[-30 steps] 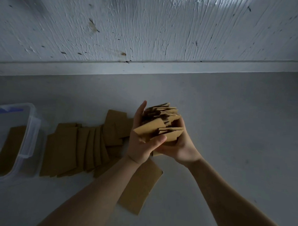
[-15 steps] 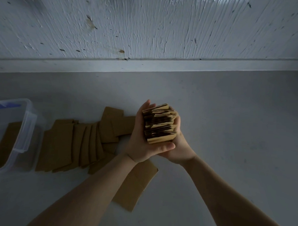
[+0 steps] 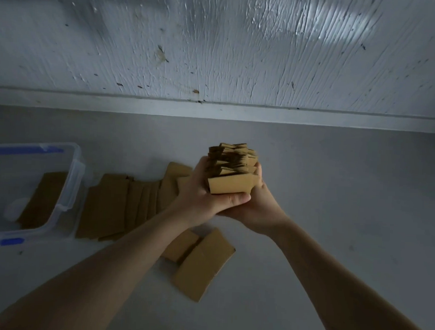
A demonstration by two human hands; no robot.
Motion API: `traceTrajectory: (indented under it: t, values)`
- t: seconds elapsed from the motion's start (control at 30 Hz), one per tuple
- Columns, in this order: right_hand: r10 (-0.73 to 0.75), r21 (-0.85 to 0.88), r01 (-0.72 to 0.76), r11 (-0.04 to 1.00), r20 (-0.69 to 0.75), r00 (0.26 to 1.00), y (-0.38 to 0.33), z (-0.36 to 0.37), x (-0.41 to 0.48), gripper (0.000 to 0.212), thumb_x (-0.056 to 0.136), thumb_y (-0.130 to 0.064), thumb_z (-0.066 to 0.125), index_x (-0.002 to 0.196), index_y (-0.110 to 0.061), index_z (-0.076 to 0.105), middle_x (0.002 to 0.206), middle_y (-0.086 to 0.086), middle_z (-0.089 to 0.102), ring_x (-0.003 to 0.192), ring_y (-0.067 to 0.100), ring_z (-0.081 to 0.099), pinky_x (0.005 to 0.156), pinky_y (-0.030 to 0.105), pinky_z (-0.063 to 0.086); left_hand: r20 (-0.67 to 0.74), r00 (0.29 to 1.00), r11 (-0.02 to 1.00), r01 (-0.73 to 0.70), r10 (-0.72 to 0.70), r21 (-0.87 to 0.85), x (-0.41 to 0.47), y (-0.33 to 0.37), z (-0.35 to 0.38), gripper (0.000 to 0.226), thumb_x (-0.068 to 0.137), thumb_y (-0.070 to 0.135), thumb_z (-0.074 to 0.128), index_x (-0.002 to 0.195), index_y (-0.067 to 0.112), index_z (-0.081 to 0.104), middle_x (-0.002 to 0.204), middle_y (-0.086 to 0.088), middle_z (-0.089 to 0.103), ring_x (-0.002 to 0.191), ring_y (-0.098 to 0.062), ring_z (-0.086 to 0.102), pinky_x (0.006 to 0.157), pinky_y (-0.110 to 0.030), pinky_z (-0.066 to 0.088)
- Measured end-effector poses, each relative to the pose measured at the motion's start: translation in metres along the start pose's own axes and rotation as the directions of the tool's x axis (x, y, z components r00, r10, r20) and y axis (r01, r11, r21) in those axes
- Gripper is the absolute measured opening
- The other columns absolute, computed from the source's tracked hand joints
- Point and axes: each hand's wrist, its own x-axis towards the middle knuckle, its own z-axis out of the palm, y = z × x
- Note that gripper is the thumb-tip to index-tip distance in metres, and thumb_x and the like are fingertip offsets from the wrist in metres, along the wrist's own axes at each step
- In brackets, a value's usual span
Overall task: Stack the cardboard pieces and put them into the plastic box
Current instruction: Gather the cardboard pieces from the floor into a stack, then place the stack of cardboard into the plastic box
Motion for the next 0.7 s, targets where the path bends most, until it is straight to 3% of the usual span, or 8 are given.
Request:
traceTrajectory:
  t: [0.07, 0.17, 0.27, 0.33, 0.47, 0.57, 0.63, 0.7]
  values:
    - [0.018, 0.024, -0.019, 1.000, 0.041, 0.999, -0.019, 0.005, 0.006, 0.098, 0.053, -0.029, 0.085, 0.133, -0.015, 0.031, 0.131, 0.011, 0.046, 0.119, 0.020, 0.055, 0.088, 0.042, 0.056, 0.005, 1.000, 1.000, 0.012, -0.012, 0.010, -0.003, 0.014, -0.017, 0.078, 0.055, 0.042, 0.084, 0.121, 0.014, 0.053, 0.108, 0.001, 0.068, 0.099, -0.009, 0.066, 0.078, -0.025, 0.054]
    - [0.001, 0.138, -0.021, 0.990, 0.143, 0.990, -0.047, 0.022, 0.016, 0.084, 0.066, -0.025, 0.075, 0.134, -0.010, 0.027, 0.131, 0.019, 0.045, 0.123, 0.022, 0.052, 0.097, 0.040, 0.051, -0.018, 0.999, 0.999, 0.028, -0.028, 0.018, -0.008, 0.030, -0.052, 0.081, 0.051, 0.054, 0.078, 0.119, 0.017, 0.057, 0.107, 0.002, 0.070, 0.098, -0.009, 0.067, 0.081, -0.027, 0.054]
    - [0.013, 0.201, -0.052, 0.978, 0.191, 0.982, -0.079, 0.047, 0.028, 0.067, 0.069, -0.022, 0.067, 0.128, -0.016, 0.034, 0.132, 0.018, 0.043, 0.124, 0.021, 0.050, 0.100, 0.040, 0.049, -0.027, 0.999, 1.000, 0.029, -0.029, -0.004, -0.011, 0.043, -0.090, 0.079, 0.051, 0.056, 0.078, 0.117, 0.016, 0.060, 0.105, 0.001, 0.071, 0.099, -0.012, 0.067, 0.086, -0.033, 0.053]
    - [0.016, 0.223, -0.060, 0.973, 0.195, 0.981, -0.100, 0.072, 0.039, 0.067, 0.067, -0.028, 0.066, 0.127, -0.020, 0.037, 0.133, 0.015, 0.044, 0.123, 0.018, 0.051, 0.098, 0.038, 0.050, -0.016, 0.999, 0.999, 0.033, -0.033, -0.019, -0.017, 0.050, -0.123, 0.077, 0.053, 0.055, 0.078, 0.117, 0.017, 0.060, 0.103, 0.003, 0.072, 0.097, -0.009, 0.067, 0.084, -0.028, 0.053]
    - [0.078, 0.312, -0.141, 0.940, 0.207, 0.975, -0.137, 0.125, 0.057, 0.067, 0.071, -0.019, 0.067, 0.130, -0.011, 0.038, 0.128, 0.017, 0.055, 0.115, 0.018, 0.060, 0.089, 0.032, 0.055, 0.013, 0.998, 0.998, 0.055, -0.055, -0.017, -0.028, 0.062, -0.187, 0.047, 0.056, 0.050, 0.074, 0.097, 0.028, 0.065, 0.081, 0.016, 0.073, 0.079, 0.003, 0.068, 0.066, -0.011, 0.049]
    - [0.128, 0.358, -0.195, 0.913, 0.202, 0.971, -0.162, 0.171, 0.070, 0.058, 0.073, -0.011, 0.067, 0.126, -0.008, 0.044, 0.121, 0.015, 0.062, 0.107, 0.022, 0.065, 0.085, 0.032, 0.057, 0.022, 0.993, 0.993, 0.113, -0.113, 0.016, -0.041, 0.064, -0.239, 0.036, 0.054, 0.052, 0.066, 0.085, 0.035, 0.062, 0.079, 0.017, 0.071, 0.079, 0.001, 0.067, 0.069, -0.016, 0.050]
    - [0.180, 0.383, -0.248, 0.890, 0.204, 0.962, -0.178, 0.206, 0.080, 0.053, 0.077, -0.010, 0.069, 0.125, -0.010, 0.046, 0.119, 0.012, 0.063, 0.104, 0.021, 0.066, 0.083, 0.030, 0.057, 0.020, 0.987, 0.985, 0.159, -0.160, 0.065, -0.055, 0.065, -0.280, 0.040, 0.057, 0.065, 0.062, 0.084, 0.036, 0.058, 0.087, 0.016, 0.066, 0.083, -0.001, 0.064, 0.072, -0.019, 0.049]
    - [0.204, 0.431, -0.297, 0.852, 0.250, 0.946, -0.187, 0.237, 0.087, 0.055, 0.076, -0.014, 0.070, 0.126, -0.014, 0.048, 0.116, 0.008, 0.066, 0.103, 0.022, 0.066, 0.080, 0.030, 0.057, 0.030, 0.986, 0.971, 0.154, -0.162, 0.182, -0.064, 0.059, -0.318, 0.064, 0.064, 0.086, 0.041, 0.084, 0.027, 0.055, 0.092, 0.009, 0.062, 0.081, -0.004, 0.059, 0.072, -0.019, 0.043]
